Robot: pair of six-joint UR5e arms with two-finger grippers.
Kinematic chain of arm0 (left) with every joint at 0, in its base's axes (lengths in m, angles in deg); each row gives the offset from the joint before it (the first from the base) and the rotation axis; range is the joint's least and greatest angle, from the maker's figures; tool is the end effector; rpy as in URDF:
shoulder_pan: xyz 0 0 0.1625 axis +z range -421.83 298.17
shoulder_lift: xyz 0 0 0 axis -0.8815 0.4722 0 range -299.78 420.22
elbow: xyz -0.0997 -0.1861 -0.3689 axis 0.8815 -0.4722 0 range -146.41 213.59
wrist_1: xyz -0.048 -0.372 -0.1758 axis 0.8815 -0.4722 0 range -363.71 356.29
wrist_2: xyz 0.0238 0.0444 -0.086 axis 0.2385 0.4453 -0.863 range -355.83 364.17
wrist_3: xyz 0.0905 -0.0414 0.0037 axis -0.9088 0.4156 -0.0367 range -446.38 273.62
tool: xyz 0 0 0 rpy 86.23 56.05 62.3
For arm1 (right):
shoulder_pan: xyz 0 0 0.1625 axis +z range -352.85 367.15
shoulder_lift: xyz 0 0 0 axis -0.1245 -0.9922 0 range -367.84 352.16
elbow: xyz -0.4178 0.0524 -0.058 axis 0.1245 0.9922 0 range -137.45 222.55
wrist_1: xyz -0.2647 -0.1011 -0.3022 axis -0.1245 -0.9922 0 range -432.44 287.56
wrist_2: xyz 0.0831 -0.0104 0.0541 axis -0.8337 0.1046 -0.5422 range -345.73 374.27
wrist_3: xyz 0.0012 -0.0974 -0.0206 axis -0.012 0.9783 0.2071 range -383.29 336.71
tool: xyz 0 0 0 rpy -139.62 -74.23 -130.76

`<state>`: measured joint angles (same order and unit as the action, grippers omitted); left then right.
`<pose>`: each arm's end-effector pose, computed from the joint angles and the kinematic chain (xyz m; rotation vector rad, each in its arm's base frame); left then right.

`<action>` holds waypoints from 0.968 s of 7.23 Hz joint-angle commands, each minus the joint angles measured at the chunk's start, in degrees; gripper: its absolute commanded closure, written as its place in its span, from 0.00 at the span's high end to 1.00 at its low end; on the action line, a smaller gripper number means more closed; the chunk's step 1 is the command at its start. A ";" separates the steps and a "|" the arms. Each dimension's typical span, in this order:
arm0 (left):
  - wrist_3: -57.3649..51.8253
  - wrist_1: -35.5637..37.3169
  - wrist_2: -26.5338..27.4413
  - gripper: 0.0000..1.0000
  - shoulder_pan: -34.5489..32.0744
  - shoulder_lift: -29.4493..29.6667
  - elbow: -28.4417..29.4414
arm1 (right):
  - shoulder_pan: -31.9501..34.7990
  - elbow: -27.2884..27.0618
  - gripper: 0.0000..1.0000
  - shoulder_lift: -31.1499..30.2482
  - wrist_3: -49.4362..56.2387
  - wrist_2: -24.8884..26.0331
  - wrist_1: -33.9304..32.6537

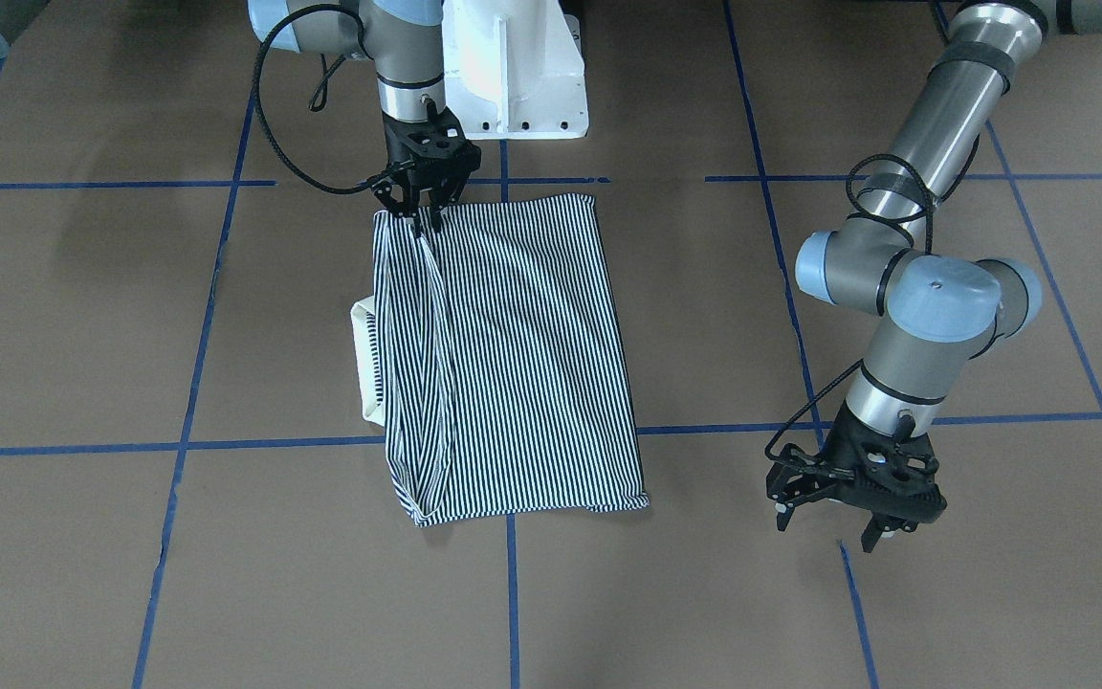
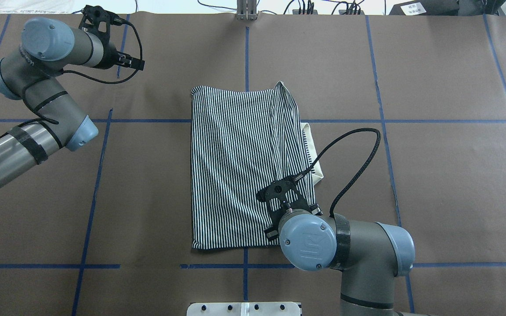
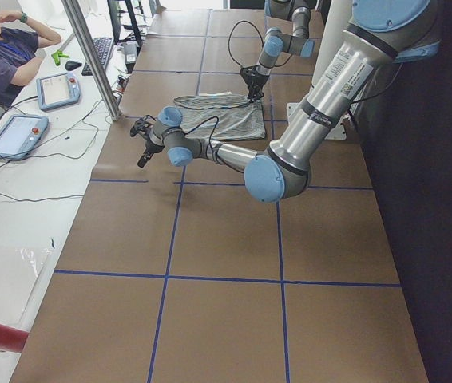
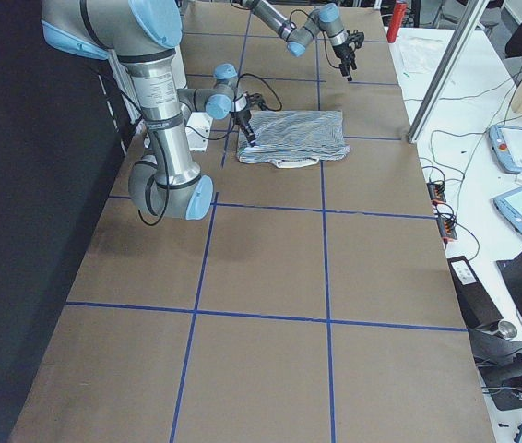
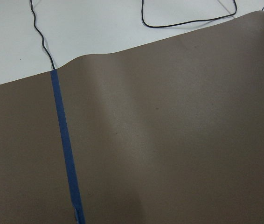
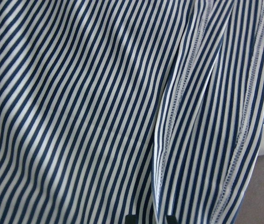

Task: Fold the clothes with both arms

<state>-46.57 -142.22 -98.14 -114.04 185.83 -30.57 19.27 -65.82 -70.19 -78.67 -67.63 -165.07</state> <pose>0.3827 -0.6766 0.4079 0.6665 0.7873 0.0771 -0.5653 -0.2720 0.2598 0.4254 -0.6435 -0.3196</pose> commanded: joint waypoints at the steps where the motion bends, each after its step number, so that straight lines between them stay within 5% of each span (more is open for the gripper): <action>1: 0.00 0.00 0.00 1.00 0.01 -0.02 -0.09 | -0.08 0.01 0.33 -0.49 0.09 -0.11 -0.10; 3: 0.00 0.00 0.00 1.00 0.01 -0.02 -0.18 | 0.01 0.01 0.32 -1.19 0.10 -0.11 -0.10; 5: 0.00 0.00 0.00 1.00 0.10 -0.02 -0.18 | -0.16 -0.08 0.00 -1.11 -0.08 -0.02 -0.10; 7: 0.00 0.00 0.00 1.00 0.10 -0.02 -0.18 | 0.27 -0.34 0.00 -1.11 -0.17 0.15 -0.01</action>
<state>-46.57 -142.22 -98.14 -113.95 185.82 -30.75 19.30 -65.99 -71.30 -78.79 -67.57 -165.15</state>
